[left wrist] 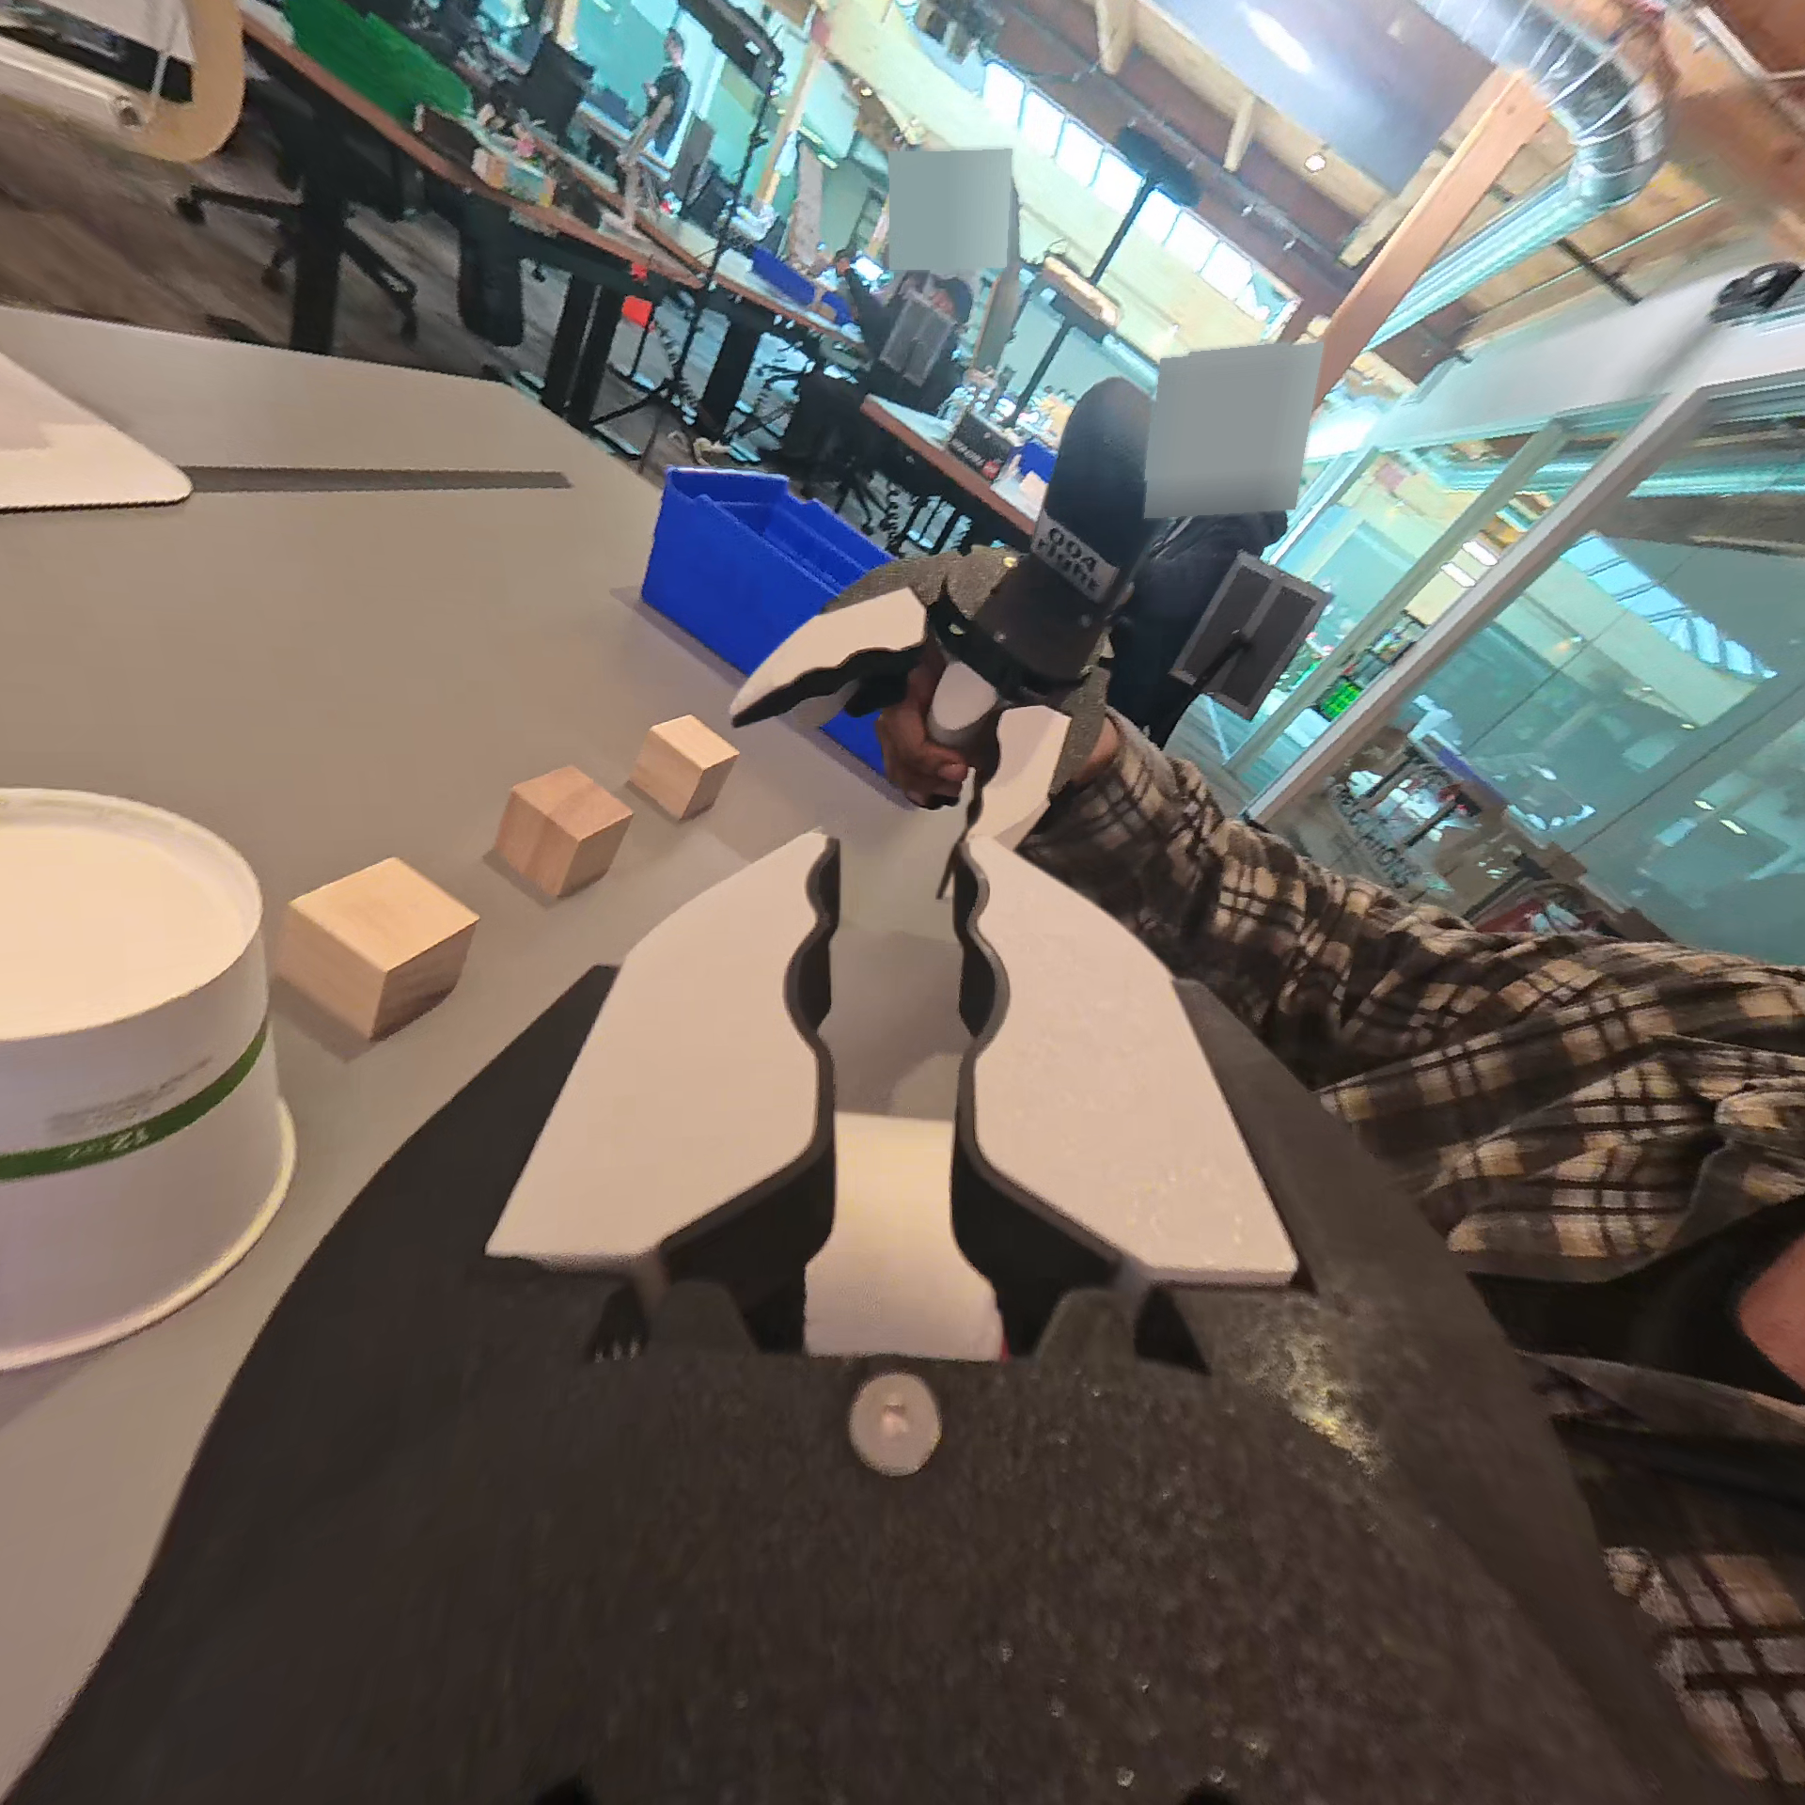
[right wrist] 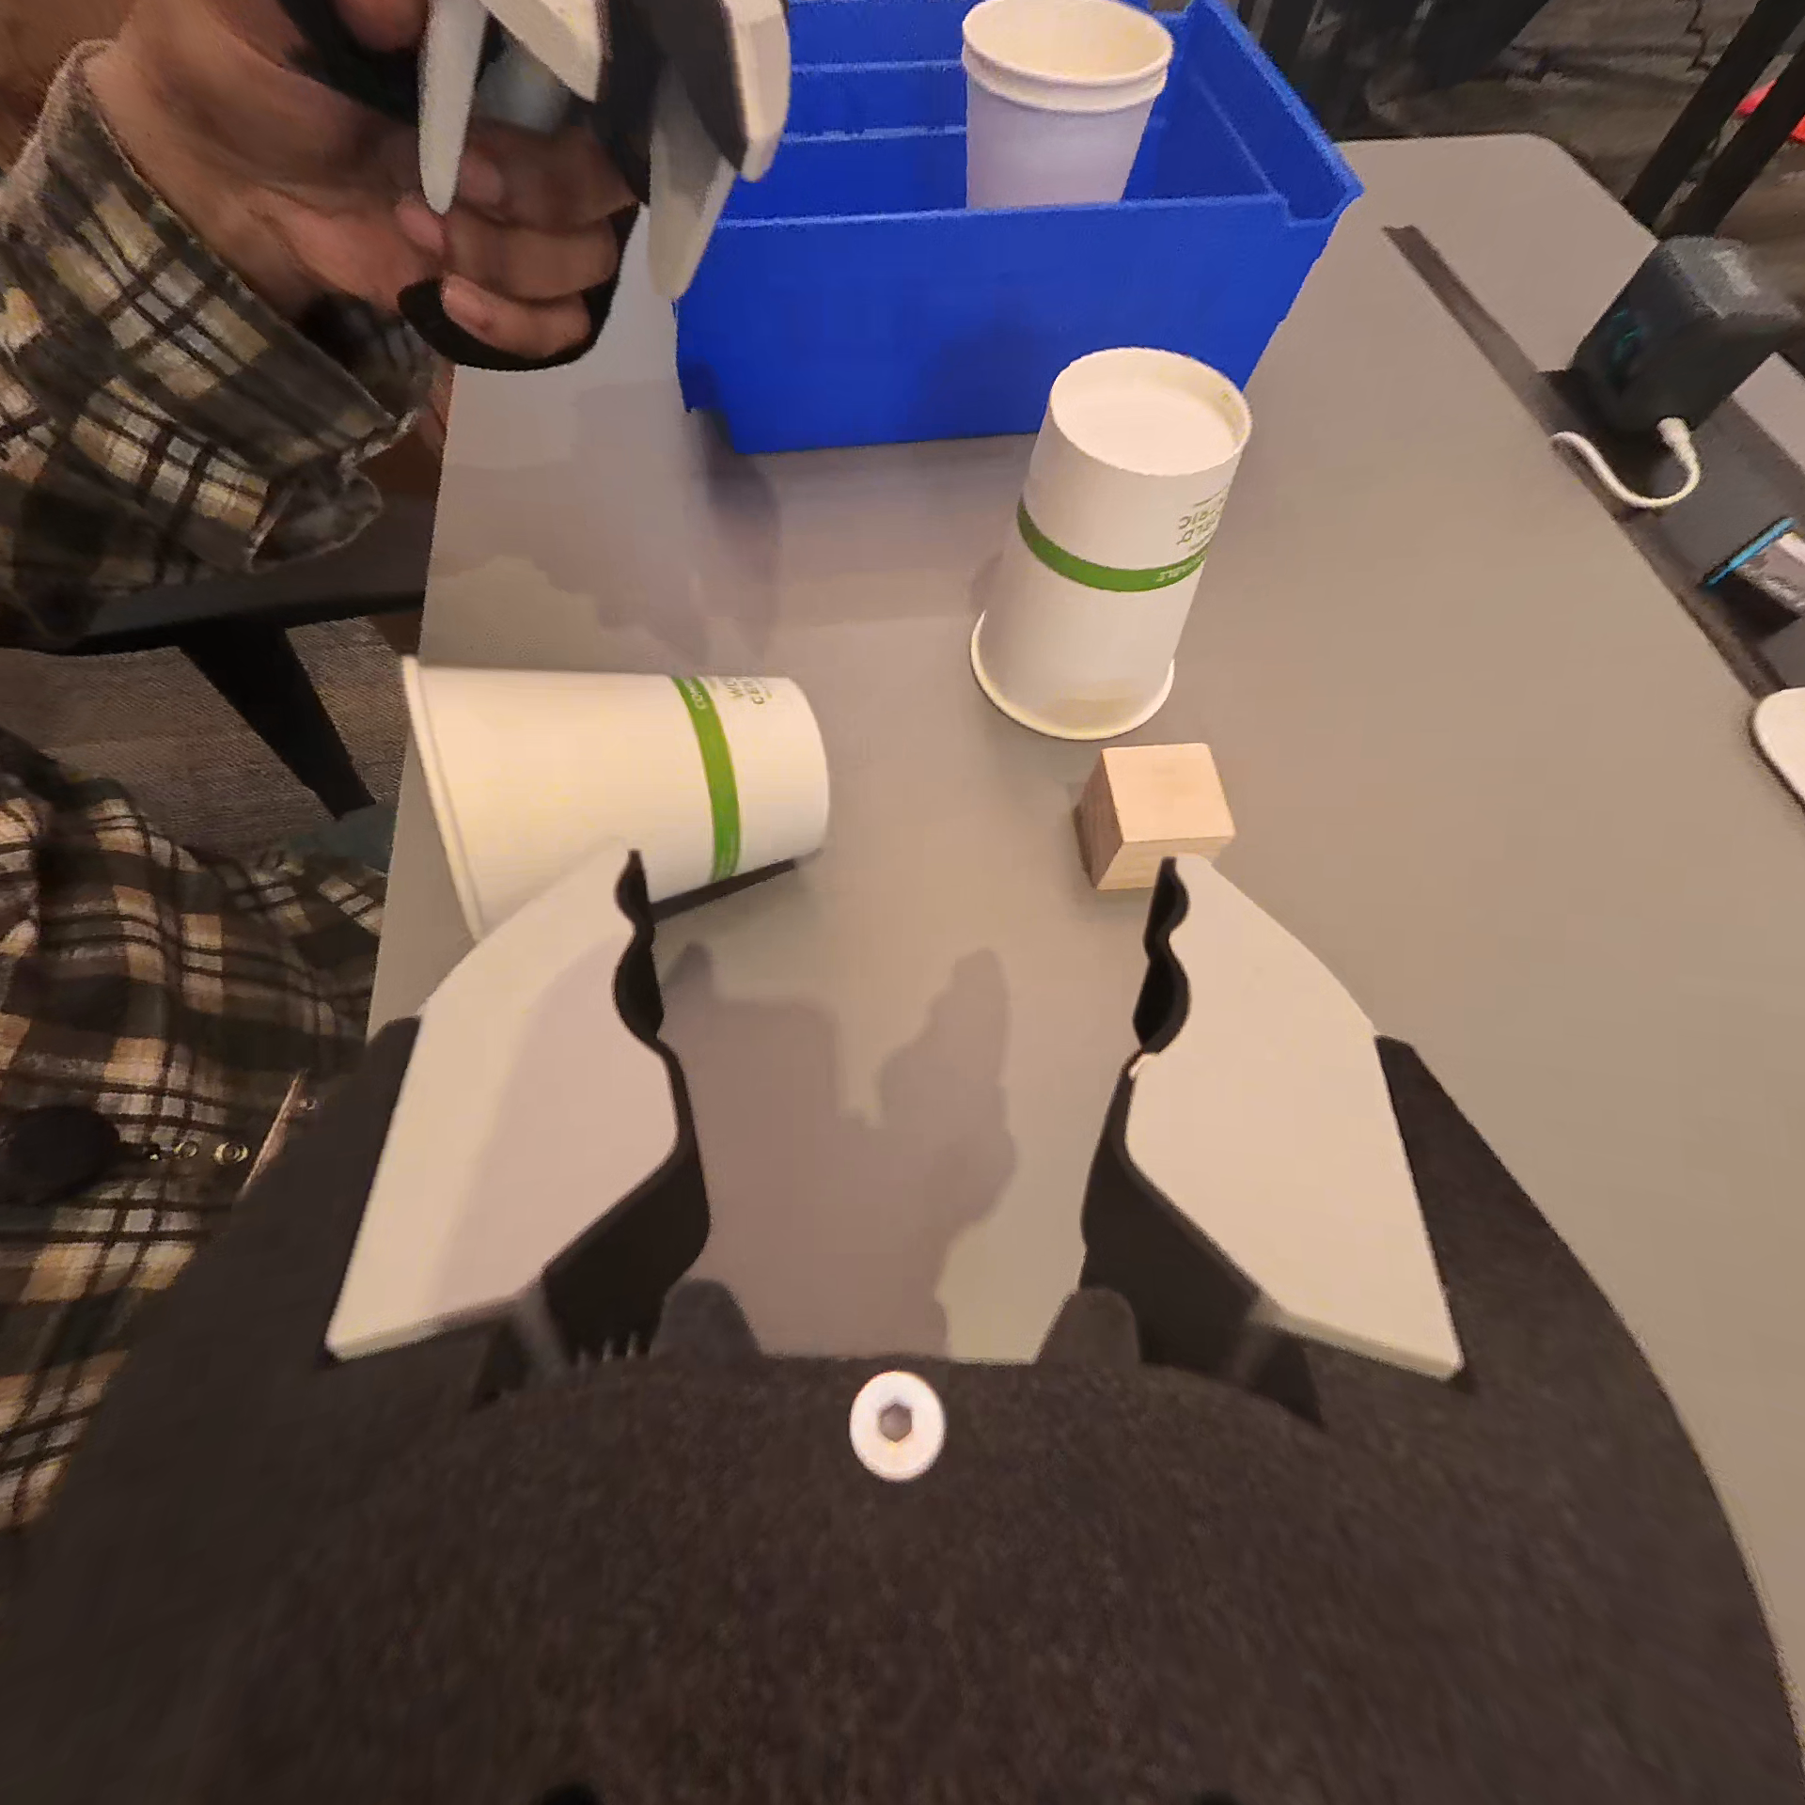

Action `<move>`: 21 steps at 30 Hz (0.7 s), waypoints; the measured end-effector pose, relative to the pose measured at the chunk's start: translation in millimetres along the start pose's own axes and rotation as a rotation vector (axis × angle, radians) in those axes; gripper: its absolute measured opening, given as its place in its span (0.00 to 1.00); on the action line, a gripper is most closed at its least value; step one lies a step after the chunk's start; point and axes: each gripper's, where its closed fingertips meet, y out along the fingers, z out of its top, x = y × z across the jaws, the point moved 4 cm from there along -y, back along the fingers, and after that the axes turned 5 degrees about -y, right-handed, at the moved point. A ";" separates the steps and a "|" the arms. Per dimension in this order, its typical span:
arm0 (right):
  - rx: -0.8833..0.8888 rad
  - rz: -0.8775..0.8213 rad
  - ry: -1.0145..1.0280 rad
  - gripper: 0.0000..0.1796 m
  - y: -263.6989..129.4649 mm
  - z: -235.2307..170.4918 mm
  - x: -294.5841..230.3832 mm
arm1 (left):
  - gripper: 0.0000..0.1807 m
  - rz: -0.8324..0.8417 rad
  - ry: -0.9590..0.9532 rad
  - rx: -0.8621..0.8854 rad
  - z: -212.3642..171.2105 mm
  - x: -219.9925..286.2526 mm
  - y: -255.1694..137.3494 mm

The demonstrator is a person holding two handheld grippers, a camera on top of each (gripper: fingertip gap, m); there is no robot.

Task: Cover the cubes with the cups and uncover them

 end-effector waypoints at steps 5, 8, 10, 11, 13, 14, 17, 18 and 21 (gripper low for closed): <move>-0.001 0.056 0.036 0.53 7.9 -9.5 -15.2 | 0.13 0.036 -0.005 0.024 -5.3 -6.8 -7.1; -0.022 0.116 0.067 0.54 14.5 -14.5 -20.2 | 0.13 0.036 -0.025 0.012 -8.0 -14.9 -6.3; -0.045 0.159 0.074 0.54 17.9 -15.3 -22.5 | 0.13 0.023 -0.038 -0.002 -9.2 -18.1 -5.6; -0.055 0.179 0.075 0.54 19.1 -14.8 -23.2 | 0.13 0.021 -0.038 -0.007 -9.6 -19.3 -5.9; -0.062 0.213 0.078 0.54 20.6 -12.2 -23.8 | 0.13 0.023 -0.031 -0.013 -10.7 -20.5 -7.6; -0.066 0.225 0.080 0.54 21.1 -10.9 -23.7 | 0.13 0.022 -0.027 -0.016 -11.7 -20.2 -8.6; -0.087 0.249 0.077 0.54 21.4 -9.0 -24.2 | 0.13 0.022 -0.010 -0.036 -19.5 -16.3 -11.6; -0.093 0.259 0.078 0.54 21.1 -8.6 -25.4 | 0.14 0.028 -0.004 -0.047 -23.9 -14.6 -12.8; -0.116 0.292 0.088 0.55 18.9 -7.7 -31.3 | 0.17 0.045 -0.001 -0.091 -42.4 -7.6 -18.0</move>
